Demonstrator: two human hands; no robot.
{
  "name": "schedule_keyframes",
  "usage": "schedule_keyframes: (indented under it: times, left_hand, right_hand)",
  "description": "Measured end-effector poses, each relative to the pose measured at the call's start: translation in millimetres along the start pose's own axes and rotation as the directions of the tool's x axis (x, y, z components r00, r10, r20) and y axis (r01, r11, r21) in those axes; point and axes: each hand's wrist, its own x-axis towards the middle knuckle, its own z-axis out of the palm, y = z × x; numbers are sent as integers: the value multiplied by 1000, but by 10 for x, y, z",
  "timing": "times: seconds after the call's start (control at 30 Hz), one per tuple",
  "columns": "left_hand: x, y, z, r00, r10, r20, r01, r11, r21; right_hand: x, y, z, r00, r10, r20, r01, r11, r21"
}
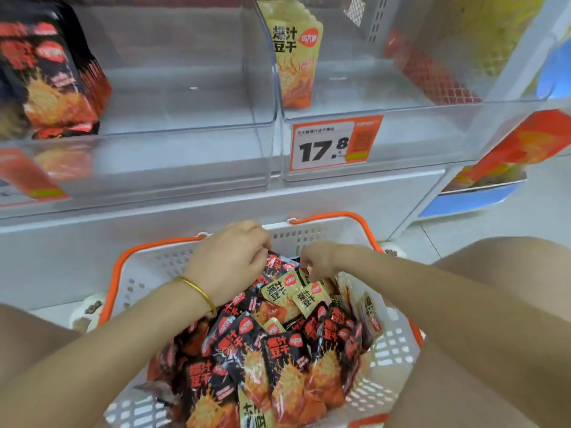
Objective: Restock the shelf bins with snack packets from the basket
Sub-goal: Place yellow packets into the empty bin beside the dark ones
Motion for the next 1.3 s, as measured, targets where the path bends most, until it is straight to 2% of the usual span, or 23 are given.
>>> schedule_keyframes:
  times: [0.17, 0.3, 0.43, 0.53, 0.63, 0.7, 0.77, 0.87, 1.0, 1.07, 1.13, 1.2, 1.24, 1.3]
  left_hand:
    - [9, -101, 94, 1000, -14, 15, 14, 1000, -13]
    - [12, -127, 145, 999, -12, 47, 12, 1000, -7]
    - [21, -129, 174, 993, -55, 104, 58, 998, -30]
    - [39, -88, 194, 978, -85, 193, 103, 991, -85]
    - [46, -18, 173, 965, -110, 237, 174, 947, -269]
    - [49, 55, 96, 980, -119, 160, 170, 920, -353]
    - [57, 135, -52, 991, -129, 37, 134, 930, -341]
    - [76, 276, -390, 985, -142, -94, 87, 893, -441]
    - [175, 489, -886, 969, -146, -201, -9, 787, -617]
    - [298, 562, -1091, 935, -150, -320, -104, 748, -655]
    - [435, 590, -1266, 852, -142, -503, -196, 806, -559]
    - [560, 555, -1369, 790, -81, -607, -180, 917, -357]
    - [623, 522, -1380, 788, -36, -615, -148, 958, -245]
    - [724, 465, -1363, 818, 20, -574, -91, 991, -95]
  right_hand:
    - [313, 154, 529, 999, -11, 53, 24, 972, -235]
    - [333, 133, 491, 996, -63, 62, 76, 968, -239]
    - [207, 136, 63, 981, -181, 74, 188, 977, -101]
    - [-116, 50, -329, 967, -253, -31, 253, 967, -25]
    - [-527, -23, -616, 945, -295, -139, 319, 927, 197]
    - [-755, -31, -691, 930, -295, -218, 355, 875, 330]
    - [-967, -27, -746, 905, -279, -320, 404, 799, 446]
    - [-1250, 32, -841, 876, -230, -424, 467, 622, 628]
    - [-1533, 55, -1028, 831, -221, -510, 537, 559, 632]
    - [-1673, 72, -1246, 787, -158, -597, 587, 491, 644]
    - [-1771, 173, -1564, 725, -44, -688, 636, 427, 643]
    - [-1788, 301, -1910, 663, 71, -745, 669, 389, 633]
    - [-1743, 354, -2059, 642, 120, -757, 671, 389, 631]
    - [-1555, 384, -2269, 650, 193, -735, 609, 446, 655]
